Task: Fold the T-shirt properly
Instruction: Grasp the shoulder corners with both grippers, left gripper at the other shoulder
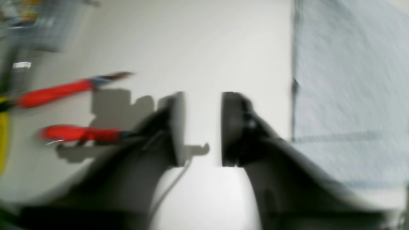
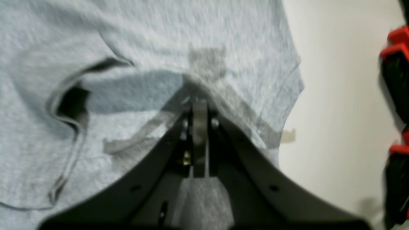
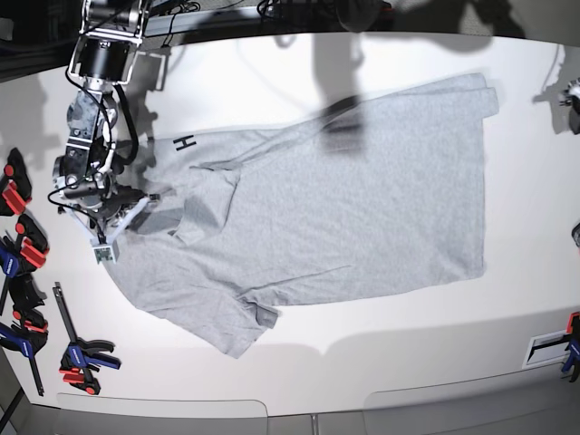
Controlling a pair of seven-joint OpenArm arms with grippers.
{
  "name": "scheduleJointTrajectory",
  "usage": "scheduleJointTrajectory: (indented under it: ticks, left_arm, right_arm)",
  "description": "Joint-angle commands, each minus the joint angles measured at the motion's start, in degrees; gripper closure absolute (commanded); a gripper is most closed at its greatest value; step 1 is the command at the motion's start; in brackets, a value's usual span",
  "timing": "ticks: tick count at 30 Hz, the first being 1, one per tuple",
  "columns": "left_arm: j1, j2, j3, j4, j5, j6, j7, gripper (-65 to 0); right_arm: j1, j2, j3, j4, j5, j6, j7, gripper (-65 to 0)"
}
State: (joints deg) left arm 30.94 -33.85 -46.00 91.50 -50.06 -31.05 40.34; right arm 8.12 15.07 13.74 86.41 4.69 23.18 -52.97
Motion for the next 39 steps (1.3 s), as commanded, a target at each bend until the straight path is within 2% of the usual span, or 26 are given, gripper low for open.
scheduleJointTrajectory:
  ticks: [1,4,7,10,12,16,20,25,27,29,35,38,39]
  left_arm:
    - [-0.39,-1.25,1.62,1.25,-1.11,-1.2,-1.09,0.0]
    - [-1.84,-1.18,9.33,2.82,3.3,-1.6,-0.68,0.0]
    - [-3.3,-0.74,16.31,4.57,9.75,-1.31,-0.66,0.0]
    - [-4.2,0.0,20.52,5.16,11.19,-1.16,-0.02,0.0]
    - [-4.63,0.92,21.81,5.42,11.04,-1.18,1.09,0.0]
    - [-4.61,3.41,22.23,5.79,11.02,-1.22,0.74,0.0]
    - [-4.63,3.82,23.15,6.93,11.47,-1.6,-0.59,0.0]
    - [-4.59,3.82,29.83,11.45,22.95,-1.46,-0.96,0.0]
    - [-4.59,3.82,32.22,12.39,26.25,0.0,-0.96,0.0]
    - [-4.57,3.8,32.65,12.52,26.62,1.73,-0.94,0.0]
    - [-3.28,3.13,30.58,12.55,26.4,1.68,-0.74,0.0]
    - [-2.01,3.04,30.18,12.57,25.94,1.25,-1.03,-15.6]
    - [-1.51,3.04,30.18,12.59,25.57,0.02,-1.46,-16.5]
  right_arm:
    - [1.22,0.66,0.35,1.29,0.87,0.46,0.33,0.0]
    - [0.66,0.66,0.35,1.29,3.32,2.12,-0.66,0.0]
    - [-1.27,0.68,0.39,1.31,2.82,2.1,-0.63,0.0]
    - [-4.2,0.63,1.11,1.29,1.51,1.01,-0.11,0.0]
    - [-6.29,0.66,2.14,1.29,1.29,-0.11,1.16,0.0]
    - [-9.53,0.66,5.05,1.29,1.33,-0.13,4.39,0.0]
    - [-10.21,0.66,7.15,1.29,1.57,-0.13,5.53,0.0]
    - [-10.19,0.59,7.15,1.29,1.79,-0.13,7.13,0.0]
    - [-10.19,0.44,7.17,1.29,1.7,-0.11,7.08,0.0]
    - [-10.21,0.24,7.17,1.29,1.64,-0.09,6.86,0.0]
    - [-10.21,-0.28,7.26,1.29,1.53,-0.07,6.62,0.0]
    - [-10.21,-0.28,7.26,1.29,1.53,-0.07,6.54,0.0]
    - [-10.21,-0.31,7.26,1.29,1.55,-0.07,6.51,0.0]
